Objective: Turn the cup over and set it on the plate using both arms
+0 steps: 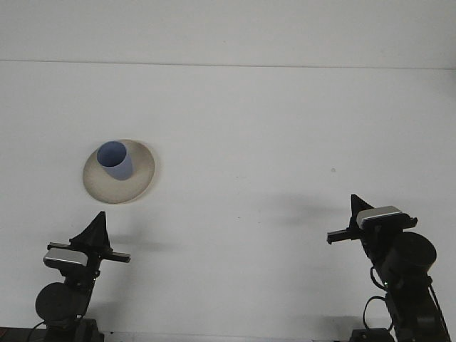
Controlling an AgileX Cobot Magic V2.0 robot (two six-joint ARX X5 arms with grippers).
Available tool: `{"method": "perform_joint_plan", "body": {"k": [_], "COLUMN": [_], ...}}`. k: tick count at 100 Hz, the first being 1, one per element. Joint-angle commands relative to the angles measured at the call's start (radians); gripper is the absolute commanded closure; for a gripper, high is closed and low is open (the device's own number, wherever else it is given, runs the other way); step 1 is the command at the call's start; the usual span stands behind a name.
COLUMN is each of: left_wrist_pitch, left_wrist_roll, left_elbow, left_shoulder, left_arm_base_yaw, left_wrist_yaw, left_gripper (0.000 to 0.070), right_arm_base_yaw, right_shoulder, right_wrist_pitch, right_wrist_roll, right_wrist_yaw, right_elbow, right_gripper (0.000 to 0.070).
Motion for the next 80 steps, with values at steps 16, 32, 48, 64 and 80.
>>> {"method": "perform_joint_plan", "body": {"k": [16, 32, 48, 64, 80], "left_wrist_pitch": [0.009, 0.008, 0.008, 0.008, 0.008], "left_wrist_roll": [-0.007, -0.006, -0.006, -0.006, -0.006], "left_elbow": [-0.020, -0.020, -0.020, -0.020, -0.020], "left_shoulder": [-0.002, -0.002, -0.002, -0.002, -0.002], "left_arm_base_yaw": [-0.002, -0.002, -0.002, -0.002, -0.002], "left_wrist_yaw": [-0.005, -0.005, -0.005, -0.005, -0.005], "left_gripper": [0.0688, 0.0688, 0.0688, 0.0688, 0.0688], "right_arm_base_yaw": [0.002, 0.002, 0.002, 0.002, 0.002], "right_shoulder": [0.000, 0.000, 0.000, 0.000, 0.000], "right_wrist_pitch": [0.014, 0.014, 0.016, 0.017, 0.017], "right_wrist_roll": [0.014, 0.014, 0.014, 0.014, 0.014], "right_wrist_yaw": [0.000, 0.000, 0.000, 0.000, 0.000], "right_elbow": [0.009, 0.009, 0.009, 0.009, 0.009], "right_gripper": [0.0700, 0.0700, 0.0700, 0.0700, 0.0700]}}
